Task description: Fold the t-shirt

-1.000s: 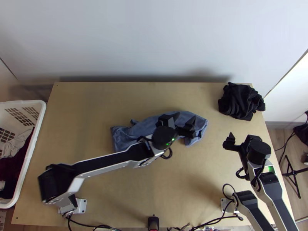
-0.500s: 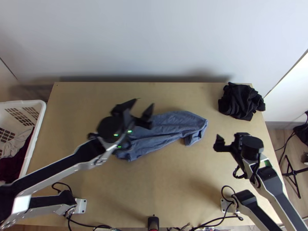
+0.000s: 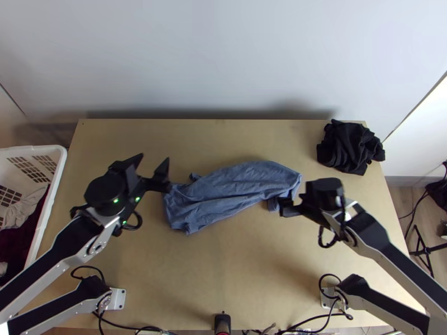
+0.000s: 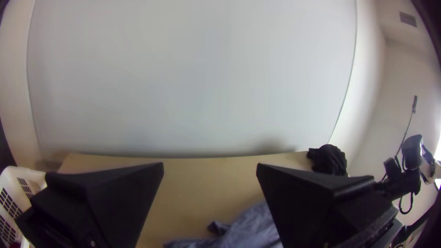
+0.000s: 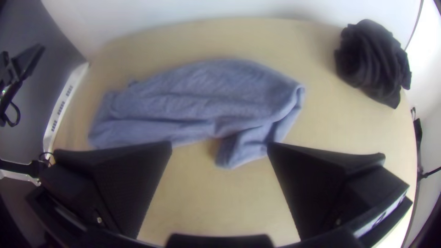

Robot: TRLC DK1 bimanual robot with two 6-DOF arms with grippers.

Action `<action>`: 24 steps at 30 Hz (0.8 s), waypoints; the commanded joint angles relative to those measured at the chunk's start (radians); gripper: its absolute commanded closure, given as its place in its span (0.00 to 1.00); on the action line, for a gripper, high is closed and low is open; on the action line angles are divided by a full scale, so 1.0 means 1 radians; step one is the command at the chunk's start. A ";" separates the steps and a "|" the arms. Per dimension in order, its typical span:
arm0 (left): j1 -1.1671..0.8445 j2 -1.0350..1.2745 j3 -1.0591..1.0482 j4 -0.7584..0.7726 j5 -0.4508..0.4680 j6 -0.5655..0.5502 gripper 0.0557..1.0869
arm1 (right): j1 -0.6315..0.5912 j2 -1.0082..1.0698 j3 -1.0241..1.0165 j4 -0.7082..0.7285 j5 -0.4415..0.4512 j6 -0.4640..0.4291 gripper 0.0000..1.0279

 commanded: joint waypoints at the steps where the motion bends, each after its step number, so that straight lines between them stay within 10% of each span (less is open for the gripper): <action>1: 0.082 -0.111 -0.087 -0.055 -0.001 -0.002 0.05 | 0.061 0.132 0.015 0.010 -0.041 0.039 0.06; 24: 0.205 -0.130 -0.142 -0.017 -0.003 -0.007 0.05 | 0.061 0.295 -0.124 0.254 -0.039 0.046 0.06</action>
